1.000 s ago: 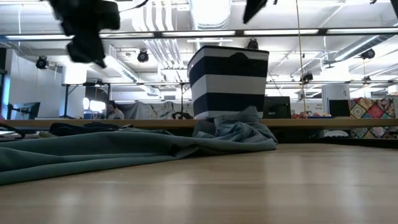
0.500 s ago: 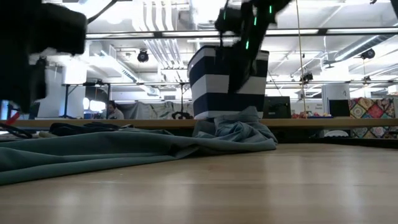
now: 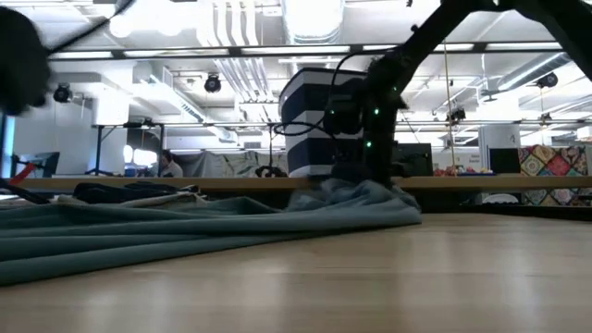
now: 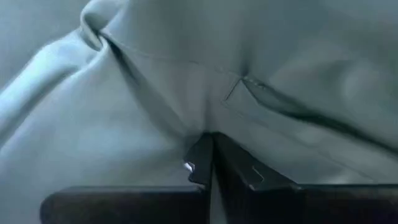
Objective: Fold Laundry from Bin
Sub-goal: Fold the gray pants
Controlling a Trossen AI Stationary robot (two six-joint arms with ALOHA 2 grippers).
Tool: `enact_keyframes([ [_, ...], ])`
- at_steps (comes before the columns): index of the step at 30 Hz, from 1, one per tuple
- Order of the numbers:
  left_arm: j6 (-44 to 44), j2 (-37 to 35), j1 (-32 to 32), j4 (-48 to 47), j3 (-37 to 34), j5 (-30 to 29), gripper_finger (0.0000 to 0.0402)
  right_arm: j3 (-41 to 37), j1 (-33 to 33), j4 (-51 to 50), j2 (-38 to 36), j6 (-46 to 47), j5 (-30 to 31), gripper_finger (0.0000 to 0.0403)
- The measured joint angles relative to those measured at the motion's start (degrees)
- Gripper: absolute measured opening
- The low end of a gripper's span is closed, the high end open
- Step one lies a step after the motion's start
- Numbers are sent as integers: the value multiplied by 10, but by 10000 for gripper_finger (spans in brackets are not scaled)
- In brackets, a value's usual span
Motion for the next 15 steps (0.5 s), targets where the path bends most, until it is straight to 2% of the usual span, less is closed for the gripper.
enact_keyframes([
  [4, -4, 12, -37, -41, 37, -19, 115, -15, 34, -128, -21, 58, 4, 12],
  [8, -5, 12, -66, -95, 57, -30, 115, -66, 74, -230, -74, 147, -4, 12],
  [11, -3, 12, -77, -115, 60, -37, 115, -131, 105, -272, -139, 229, -43, 12],
  [15, 19, 12, -80, -109, 61, -59, 115, -229, 157, -266, -244, 319, -115, 12],
])
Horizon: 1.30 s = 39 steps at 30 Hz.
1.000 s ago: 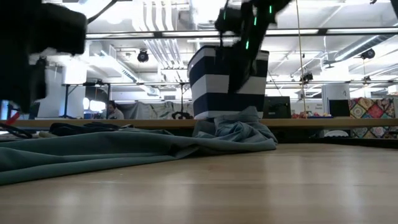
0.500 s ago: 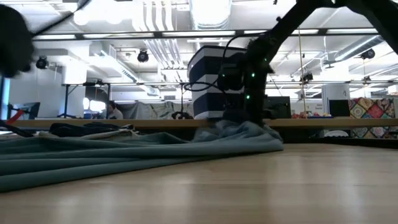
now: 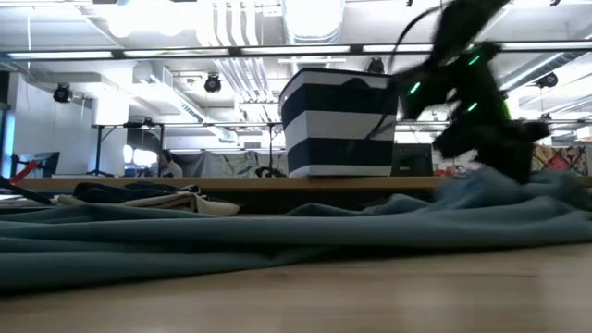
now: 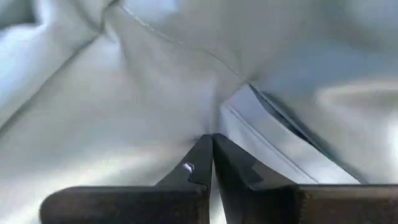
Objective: Fold Laundry from Bin
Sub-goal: Fold the gray pants
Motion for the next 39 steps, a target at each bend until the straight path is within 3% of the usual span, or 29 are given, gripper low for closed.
enact_keyframes([
  [5, 42, 0, 2, -3, 22, -1, 115, -26, 36, 34, -141, 35, 24, 12],
  [9, 71, -1, 10, -28, 35, -1, 115, -11, 1, 105, -186, -39, 26, 12],
  [16, 58, 3, 25, -95, 35, 6, 115, -11, -143, 243, -88, -225, 43, 12],
  [20, 21, 3, 25, -86, 35, 21, 115, -11, -214, 332, 5, -297, 14, 12],
  [23, 5, 3, 25, -70, 35, 26, 115, 8, -253, 345, 77, -340, -3, 12],
  [26, 2, 3, 26, -61, 35, 27, 115, 40, -292, 377, 126, -373, 30, 12],
  [32, -29, 4, 29, -70, 35, 49, 115, 123, -380, 385, 167, -396, 108, 12],
  [39, -66, -7, 55, -80, 37, 52, 115, 188, -426, 333, 154, -453, 76, 12],
])
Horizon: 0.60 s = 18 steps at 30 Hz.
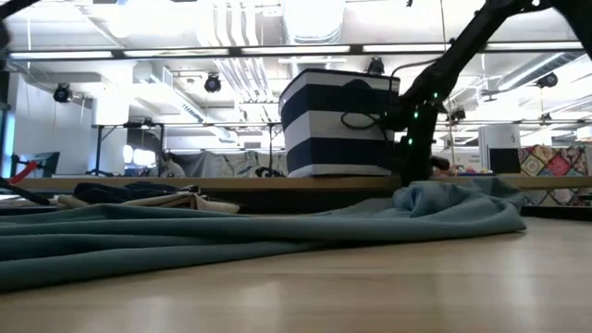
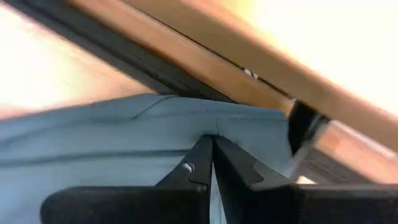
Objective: Fold Laundry from Bin
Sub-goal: Fold the gray pants
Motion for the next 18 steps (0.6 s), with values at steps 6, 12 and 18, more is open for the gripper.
enact_keyframes([
  [6, 43, -44, 51, -1, 12, 1, 116, 4, 10, -85, -87, -96, -72, 14],
  [12, 105, -78, 98, -35, 5, -8, 126, 2, 10, -182, -124, -90, -121, 82],
  [18, 131, -108, 138, -111, -14, -13, 148, 2, 24, -168, -65, -11, -169, 192],
])
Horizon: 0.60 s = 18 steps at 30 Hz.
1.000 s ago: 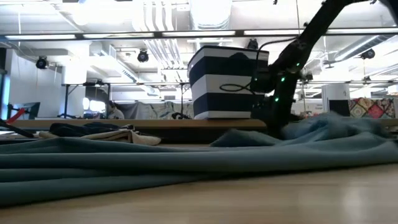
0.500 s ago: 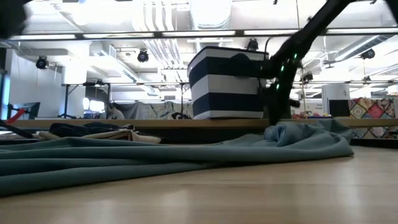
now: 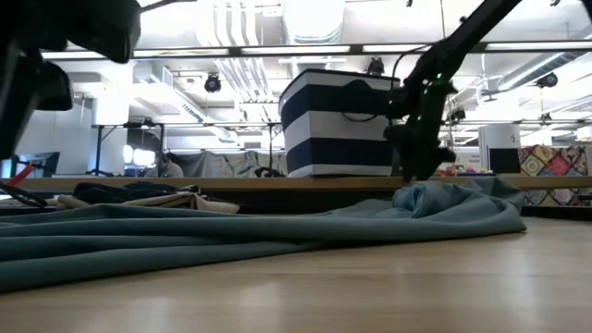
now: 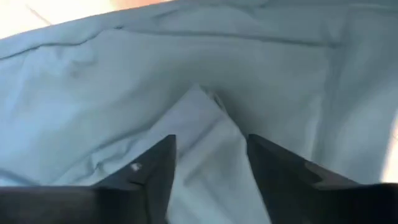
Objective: Fold Laundry from Bin
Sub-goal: Fold the gray pants
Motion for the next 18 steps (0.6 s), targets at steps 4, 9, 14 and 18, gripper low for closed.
enact_keyframes([
  [4, 3, -23, 3, -20, -20, 1, 168, 0, 17, 48, 27, 9, 1, 226],
  [9, -2, -55, 0, -24, -65, 2, 187, 0, 28, 86, 36, -18, 31, 228],
  [14, 0, -89, -3, -14, -120, 1, 194, -2, 32, 78, 56, -19, 26, 223],
  [18, 2, -116, -3, -10, -153, 1, 194, -1, 40, 77, 65, -14, 1, 223],
])
